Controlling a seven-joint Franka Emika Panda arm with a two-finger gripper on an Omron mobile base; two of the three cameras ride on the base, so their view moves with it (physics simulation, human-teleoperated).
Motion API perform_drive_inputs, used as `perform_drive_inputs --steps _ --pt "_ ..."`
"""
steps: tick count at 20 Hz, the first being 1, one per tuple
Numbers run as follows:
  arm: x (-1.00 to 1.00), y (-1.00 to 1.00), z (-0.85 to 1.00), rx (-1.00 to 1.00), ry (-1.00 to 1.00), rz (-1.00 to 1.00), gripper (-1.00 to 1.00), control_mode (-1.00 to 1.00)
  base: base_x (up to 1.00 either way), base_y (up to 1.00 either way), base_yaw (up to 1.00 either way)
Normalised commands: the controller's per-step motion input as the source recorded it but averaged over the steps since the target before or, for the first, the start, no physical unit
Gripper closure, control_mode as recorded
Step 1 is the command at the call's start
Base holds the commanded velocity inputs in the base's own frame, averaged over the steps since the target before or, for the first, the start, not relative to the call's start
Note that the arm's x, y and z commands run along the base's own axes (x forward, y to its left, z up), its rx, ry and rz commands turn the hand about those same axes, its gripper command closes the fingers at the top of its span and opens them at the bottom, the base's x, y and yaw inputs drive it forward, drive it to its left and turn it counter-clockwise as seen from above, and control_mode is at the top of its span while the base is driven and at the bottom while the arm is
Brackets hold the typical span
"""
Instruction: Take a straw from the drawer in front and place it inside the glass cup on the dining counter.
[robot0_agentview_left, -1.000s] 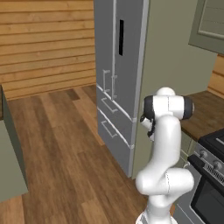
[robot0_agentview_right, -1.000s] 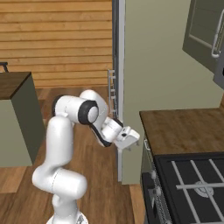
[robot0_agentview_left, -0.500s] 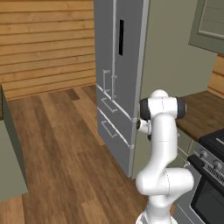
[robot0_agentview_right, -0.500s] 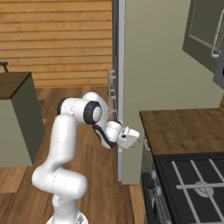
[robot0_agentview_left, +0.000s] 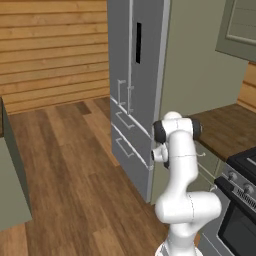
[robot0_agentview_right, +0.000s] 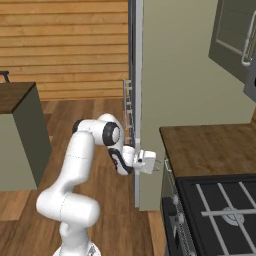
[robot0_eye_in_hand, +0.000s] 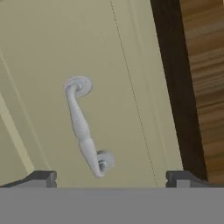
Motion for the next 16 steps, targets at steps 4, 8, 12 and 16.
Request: perform_drive_inputs --steps 4,8,12,16 --pt "0.41 -0.27 -0.2 -0.12 0.23 0.0 -1.0 -1.0 0.0 0.0 0.0" --pt "0.34 0.0 -0.41 -0.16 0.27 0.0 -1.0 -1.0 0.0 0.0 0.0" --pt "0.34 -0.05 -0.37 -0.06 0.18 0.0 -1.0 -1.0 0.0 0.0 0.0" --pt "0.32 -0.51 -0.1 0.05 0.01 0.0 -1.0 -1.0 0.0 0.0 0.0"
